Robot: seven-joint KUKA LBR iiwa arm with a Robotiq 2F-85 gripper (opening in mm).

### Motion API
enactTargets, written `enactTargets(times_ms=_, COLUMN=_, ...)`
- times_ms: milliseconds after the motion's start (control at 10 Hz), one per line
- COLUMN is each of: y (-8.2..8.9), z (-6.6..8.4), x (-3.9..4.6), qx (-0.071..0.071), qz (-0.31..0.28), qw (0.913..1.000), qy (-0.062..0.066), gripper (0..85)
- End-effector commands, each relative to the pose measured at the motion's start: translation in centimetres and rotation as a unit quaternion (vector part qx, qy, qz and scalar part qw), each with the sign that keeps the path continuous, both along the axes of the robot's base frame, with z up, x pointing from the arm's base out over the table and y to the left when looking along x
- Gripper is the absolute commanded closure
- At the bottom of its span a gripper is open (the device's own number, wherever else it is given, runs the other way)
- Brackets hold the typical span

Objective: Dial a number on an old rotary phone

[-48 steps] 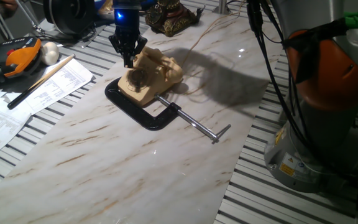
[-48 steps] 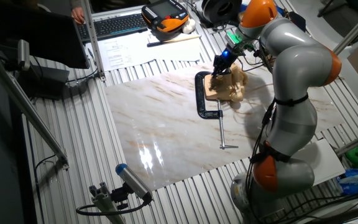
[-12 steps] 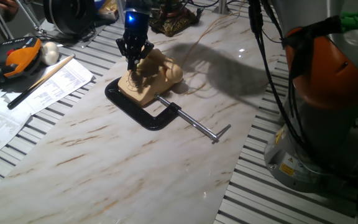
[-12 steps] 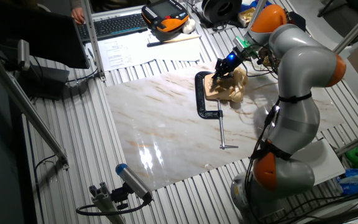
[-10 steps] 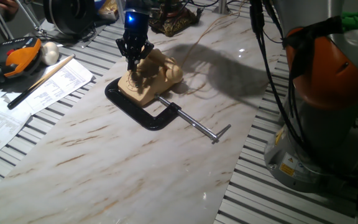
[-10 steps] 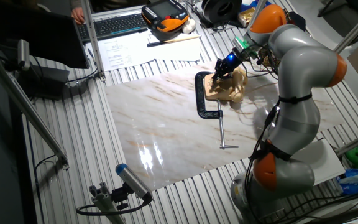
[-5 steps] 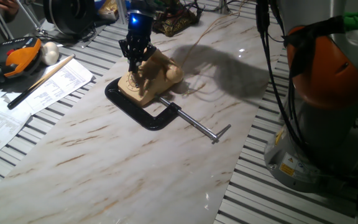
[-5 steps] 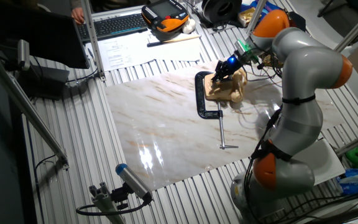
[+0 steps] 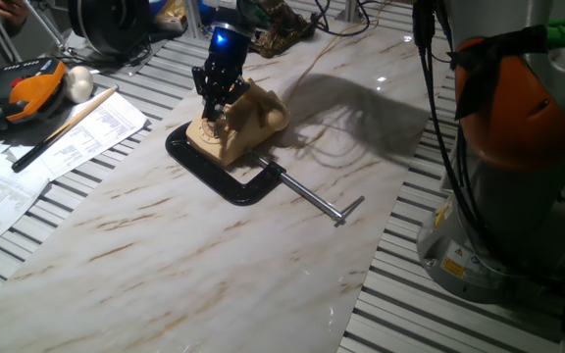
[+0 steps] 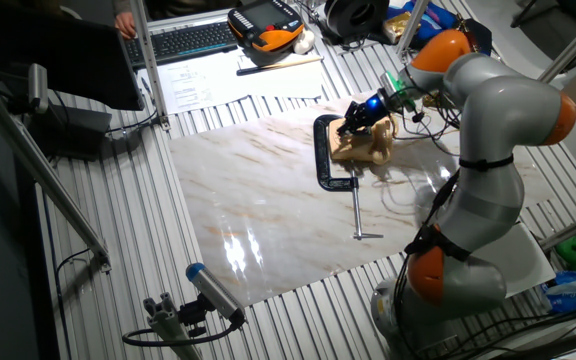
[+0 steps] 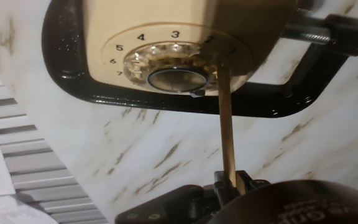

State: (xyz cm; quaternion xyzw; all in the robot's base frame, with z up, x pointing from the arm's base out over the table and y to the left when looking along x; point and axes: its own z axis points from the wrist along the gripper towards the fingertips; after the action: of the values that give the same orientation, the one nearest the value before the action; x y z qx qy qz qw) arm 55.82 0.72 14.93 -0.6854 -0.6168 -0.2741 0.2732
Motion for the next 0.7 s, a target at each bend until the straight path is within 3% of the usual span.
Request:
enactTargets(times_ms=0, y=0.07, z=-0.19, x=0.12, qx=0.003, qz=-0.001, qw=1.0, qy=-0.006, gripper=85.0)
enactTargets(times_ms=600, y=0.34, z=-0.53, x=-0.08, qx=0.024, qz=-0.007, qw=0.9996, qy=-0.01, gripper=85.0)
